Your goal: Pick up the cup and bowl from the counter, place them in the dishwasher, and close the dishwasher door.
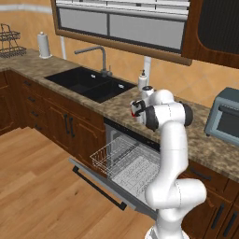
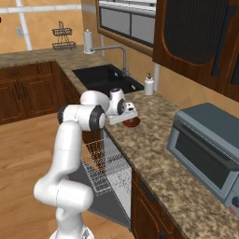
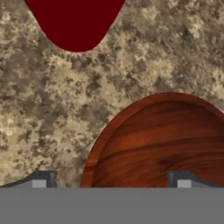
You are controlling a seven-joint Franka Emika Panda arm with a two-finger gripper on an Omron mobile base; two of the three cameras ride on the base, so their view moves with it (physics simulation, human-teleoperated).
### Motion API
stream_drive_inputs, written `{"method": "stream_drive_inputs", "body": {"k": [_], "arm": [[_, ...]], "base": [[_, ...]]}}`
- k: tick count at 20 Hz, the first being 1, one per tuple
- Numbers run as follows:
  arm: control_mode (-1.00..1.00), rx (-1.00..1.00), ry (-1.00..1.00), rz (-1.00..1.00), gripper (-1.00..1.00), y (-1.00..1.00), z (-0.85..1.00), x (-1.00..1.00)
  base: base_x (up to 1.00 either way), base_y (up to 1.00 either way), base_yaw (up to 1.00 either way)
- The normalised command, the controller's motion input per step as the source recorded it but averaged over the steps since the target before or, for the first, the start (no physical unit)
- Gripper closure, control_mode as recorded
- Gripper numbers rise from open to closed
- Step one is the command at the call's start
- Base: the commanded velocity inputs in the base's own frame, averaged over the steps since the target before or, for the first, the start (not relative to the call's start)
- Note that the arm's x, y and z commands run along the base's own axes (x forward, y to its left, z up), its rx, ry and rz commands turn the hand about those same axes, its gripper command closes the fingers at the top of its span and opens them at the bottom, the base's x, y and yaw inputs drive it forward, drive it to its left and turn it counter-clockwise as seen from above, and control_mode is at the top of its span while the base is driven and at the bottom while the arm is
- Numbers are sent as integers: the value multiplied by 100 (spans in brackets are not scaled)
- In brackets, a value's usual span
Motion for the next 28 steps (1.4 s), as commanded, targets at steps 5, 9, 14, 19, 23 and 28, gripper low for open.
{"method": "stream_drive_inputs", "body": {"k": [5,9,14,19,23,28], "arm": [[-100,0,0,0,100,-6,-17,6],[-100,0,-5,0,100,0,-10,-9],[-100,0,-9,0,100,0,-1,-22],[-100,0,-17,0,100,2,3,-65],[-100,0,-29,0,100,36,29,-100],[-100,1,-9,0,100,72,20,-100]], "base": [[0,0,0],[0,0,0],[0,0,0],[0,0,0],[0,0,0],[0,0,0]]}}
